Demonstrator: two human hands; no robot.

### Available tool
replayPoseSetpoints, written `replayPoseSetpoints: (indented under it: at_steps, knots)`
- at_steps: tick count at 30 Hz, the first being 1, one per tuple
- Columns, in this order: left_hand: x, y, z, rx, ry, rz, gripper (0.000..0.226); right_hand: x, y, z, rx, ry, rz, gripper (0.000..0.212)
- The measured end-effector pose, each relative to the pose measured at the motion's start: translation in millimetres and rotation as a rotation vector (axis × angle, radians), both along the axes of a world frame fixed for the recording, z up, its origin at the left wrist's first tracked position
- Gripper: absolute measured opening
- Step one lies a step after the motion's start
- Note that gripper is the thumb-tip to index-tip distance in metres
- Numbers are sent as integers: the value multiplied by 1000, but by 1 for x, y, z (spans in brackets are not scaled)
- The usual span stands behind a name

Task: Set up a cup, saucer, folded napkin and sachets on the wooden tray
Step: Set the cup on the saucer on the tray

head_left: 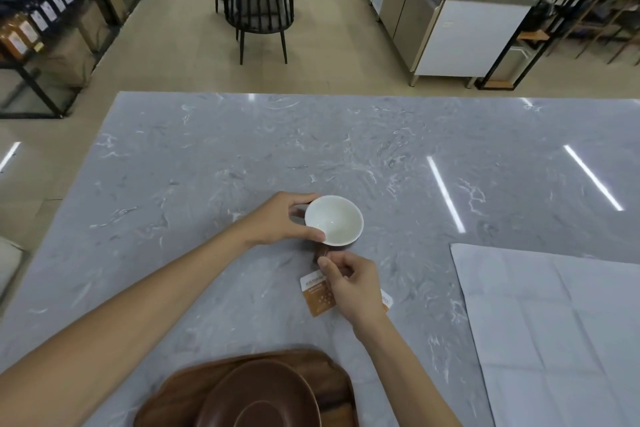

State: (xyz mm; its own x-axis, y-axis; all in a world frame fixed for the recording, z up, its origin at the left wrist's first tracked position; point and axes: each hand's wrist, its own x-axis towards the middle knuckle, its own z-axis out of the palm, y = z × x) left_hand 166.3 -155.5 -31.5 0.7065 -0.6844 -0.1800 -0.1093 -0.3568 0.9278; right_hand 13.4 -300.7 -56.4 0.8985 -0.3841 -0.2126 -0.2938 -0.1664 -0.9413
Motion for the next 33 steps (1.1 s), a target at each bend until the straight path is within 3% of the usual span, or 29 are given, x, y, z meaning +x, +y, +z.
replayPoseSetpoints:
  at_steps: [15,19,25,33]
  knots:
    - [-104,63,38,-32,-220,241,70,-72,30,56,140,-37,244,26]
    - [-137,80,40,-23,-207,310,85,-97,38,67,199,-12,298,23]
    - [-191,100,42,-7,-196,373,78,-138,51,73,191,63,368,11]
    - [-249,122,31,-47,-158,426,77,-187,66,64,154,75,419,12]
